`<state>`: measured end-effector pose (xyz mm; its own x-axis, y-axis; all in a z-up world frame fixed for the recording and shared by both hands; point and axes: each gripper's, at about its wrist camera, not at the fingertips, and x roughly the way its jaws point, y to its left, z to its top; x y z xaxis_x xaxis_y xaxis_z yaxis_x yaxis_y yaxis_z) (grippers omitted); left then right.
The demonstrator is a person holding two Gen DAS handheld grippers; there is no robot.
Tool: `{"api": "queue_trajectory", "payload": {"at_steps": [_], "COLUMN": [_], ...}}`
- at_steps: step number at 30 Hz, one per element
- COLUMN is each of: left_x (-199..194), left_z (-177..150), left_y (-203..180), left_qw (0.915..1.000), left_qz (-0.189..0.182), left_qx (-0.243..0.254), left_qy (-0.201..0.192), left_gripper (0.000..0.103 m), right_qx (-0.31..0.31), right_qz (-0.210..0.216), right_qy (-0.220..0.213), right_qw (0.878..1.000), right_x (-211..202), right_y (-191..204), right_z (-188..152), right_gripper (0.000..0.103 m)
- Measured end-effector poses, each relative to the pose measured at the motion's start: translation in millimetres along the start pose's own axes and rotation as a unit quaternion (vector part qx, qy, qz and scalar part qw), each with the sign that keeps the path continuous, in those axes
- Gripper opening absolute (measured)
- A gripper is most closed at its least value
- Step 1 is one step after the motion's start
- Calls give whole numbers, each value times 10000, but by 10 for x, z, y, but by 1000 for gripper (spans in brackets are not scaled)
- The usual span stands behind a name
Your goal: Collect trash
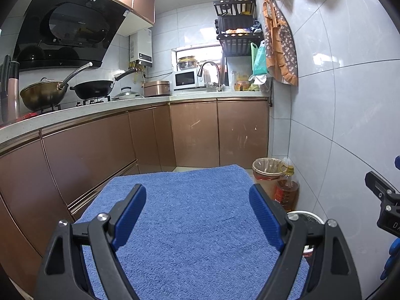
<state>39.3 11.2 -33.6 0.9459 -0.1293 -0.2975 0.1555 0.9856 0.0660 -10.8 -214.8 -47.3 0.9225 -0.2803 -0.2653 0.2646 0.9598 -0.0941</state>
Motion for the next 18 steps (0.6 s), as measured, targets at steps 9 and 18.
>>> {"api": "queue_trajectory", "payload": {"at_steps": [9,18], "left_x": [-10,-4], "left_z": [16,1], "left_y": [15,50], "left_qw": [10000,10000], "left_qz": [11,41], "left_qx": [-13,-48], "left_qy": [10,22], "left_gripper": [84,84], "right_qx": [-6,-5], "right_qz": [0,6], "right_qy": [-2,4], "right_qw": [10000,10000], "right_x": [-2,6], "right_y": [6,11], "right_z": [1,11], "right_gripper": [103,103]}}
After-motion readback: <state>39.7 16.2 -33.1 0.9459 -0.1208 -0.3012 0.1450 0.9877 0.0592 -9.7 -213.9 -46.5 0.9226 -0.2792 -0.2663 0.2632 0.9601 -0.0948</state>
